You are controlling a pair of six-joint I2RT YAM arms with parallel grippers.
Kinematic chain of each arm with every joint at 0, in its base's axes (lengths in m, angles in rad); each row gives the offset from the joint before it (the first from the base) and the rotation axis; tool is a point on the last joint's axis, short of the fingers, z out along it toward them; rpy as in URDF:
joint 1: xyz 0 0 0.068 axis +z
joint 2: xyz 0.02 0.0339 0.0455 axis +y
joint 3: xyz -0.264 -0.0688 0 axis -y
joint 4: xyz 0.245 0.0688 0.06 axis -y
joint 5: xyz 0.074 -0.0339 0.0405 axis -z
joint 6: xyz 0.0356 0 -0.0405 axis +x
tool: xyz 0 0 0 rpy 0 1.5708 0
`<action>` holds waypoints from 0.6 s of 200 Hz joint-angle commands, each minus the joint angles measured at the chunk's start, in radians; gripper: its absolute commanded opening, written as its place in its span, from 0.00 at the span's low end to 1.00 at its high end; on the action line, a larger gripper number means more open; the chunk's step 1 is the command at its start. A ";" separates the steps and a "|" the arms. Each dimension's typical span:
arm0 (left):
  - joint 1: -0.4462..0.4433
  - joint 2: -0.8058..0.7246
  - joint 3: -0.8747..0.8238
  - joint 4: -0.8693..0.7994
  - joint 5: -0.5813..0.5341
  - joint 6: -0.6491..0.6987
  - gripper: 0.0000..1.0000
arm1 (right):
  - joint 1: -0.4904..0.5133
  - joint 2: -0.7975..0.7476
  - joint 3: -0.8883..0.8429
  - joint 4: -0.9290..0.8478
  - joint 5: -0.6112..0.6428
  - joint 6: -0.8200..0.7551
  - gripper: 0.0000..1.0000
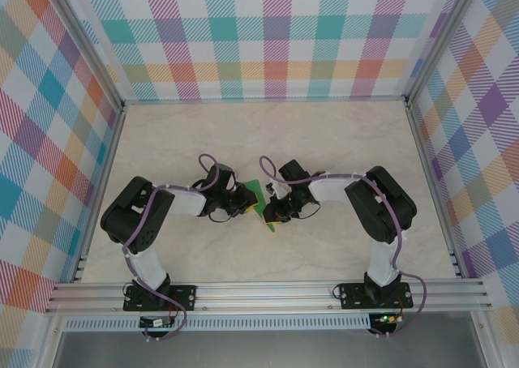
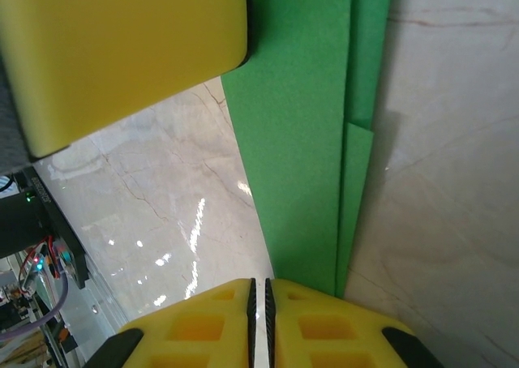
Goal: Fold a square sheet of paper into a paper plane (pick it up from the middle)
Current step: Fold the wing for the fifth time at the center of the table.
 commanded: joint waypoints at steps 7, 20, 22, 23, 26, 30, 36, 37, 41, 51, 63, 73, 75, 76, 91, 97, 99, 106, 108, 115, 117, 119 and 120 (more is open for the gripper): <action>-0.017 0.021 0.018 -0.053 -0.036 0.024 0.14 | 0.003 0.006 0.004 -0.009 -0.045 -0.017 0.12; -0.017 0.022 0.018 -0.067 -0.042 0.026 0.13 | 0.002 -0.006 -0.002 -0.012 -0.052 -0.020 0.11; -0.017 0.022 0.017 -0.069 -0.043 0.025 0.13 | 0.003 -0.008 -0.003 -0.012 -0.053 -0.020 0.11; -0.017 0.023 0.017 -0.070 -0.044 0.025 0.13 | 0.003 -0.009 -0.004 -0.012 -0.055 -0.020 0.11; -0.017 0.023 0.018 -0.075 -0.047 0.026 0.13 | 0.003 -0.012 -0.007 -0.011 -0.057 -0.021 0.10; -0.017 0.024 0.018 -0.081 -0.050 0.026 0.13 | 0.003 -0.014 -0.009 -0.014 -0.059 -0.022 0.10; -0.017 0.023 0.016 -0.086 -0.056 0.026 0.13 | 0.003 -0.016 -0.013 -0.020 -0.061 -0.025 0.10; -0.017 0.023 0.016 -0.087 -0.056 0.026 0.13 | 0.003 -0.016 -0.013 -0.021 -0.060 -0.025 0.10; -0.017 0.023 0.015 -0.089 -0.059 0.026 0.13 | 0.002 -0.017 -0.016 -0.025 -0.059 -0.026 0.10; -0.017 0.025 0.014 -0.097 -0.067 0.026 0.12 | 0.003 -0.016 -0.025 -0.029 -0.059 -0.031 0.10; -0.017 0.025 0.012 -0.104 -0.072 0.025 0.12 | 0.003 -0.013 -0.037 -0.030 -0.064 -0.030 0.10; -0.017 0.025 0.013 -0.109 -0.078 0.025 0.12 | 0.002 -0.009 -0.045 -0.031 -0.067 -0.032 0.10; -0.017 0.025 0.013 -0.110 -0.079 0.025 0.12 | 0.003 -0.010 -0.047 -0.031 -0.067 -0.033 0.10; -0.017 0.025 0.013 -0.111 -0.079 0.025 0.12 | 0.003 -0.010 -0.048 -0.031 -0.067 -0.033 0.10; -0.017 0.025 0.013 -0.116 -0.085 0.025 0.12 | 0.003 -0.011 -0.057 -0.038 -0.063 -0.038 0.10; -0.017 0.025 0.013 -0.116 -0.086 0.024 0.12 | 0.004 -0.011 -0.060 -0.041 -0.066 -0.043 0.10; -0.017 0.025 0.013 -0.116 -0.086 0.024 0.12 | 0.004 -0.012 -0.060 -0.041 -0.067 -0.044 0.10; -0.017 0.026 0.014 -0.119 -0.087 0.024 0.12 | 0.004 -0.013 -0.061 -0.045 -0.068 -0.049 0.10; -0.017 0.026 0.013 -0.120 -0.087 0.023 0.12 | 0.004 -0.012 -0.061 -0.047 -0.068 -0.049 0.10; -0.017 0.027 0.014 -0.122 -0.089 0.023 0.12 | 0.006 -0.012 -0.059 -0.051 -0.068 -0.054 0.10; -0.017 0.026 0.014 -0.121 -0.090 0.023 0.12 | 0.006 -0.013 -0.058 -0.053 -0.068 -0.055 0.10; -0.017 0.027 0.014 -0.122 -0.090 0.023 0.12 | 0.007 -0.013 -0.058 -0.055 -0.068 -0.057 0.10; -0.017 0.027 0.014 -0.122 -0.090 0.023 0.12 | 0.007 -0.013 -0.058 -0.056 -0.069 -0.057 0.10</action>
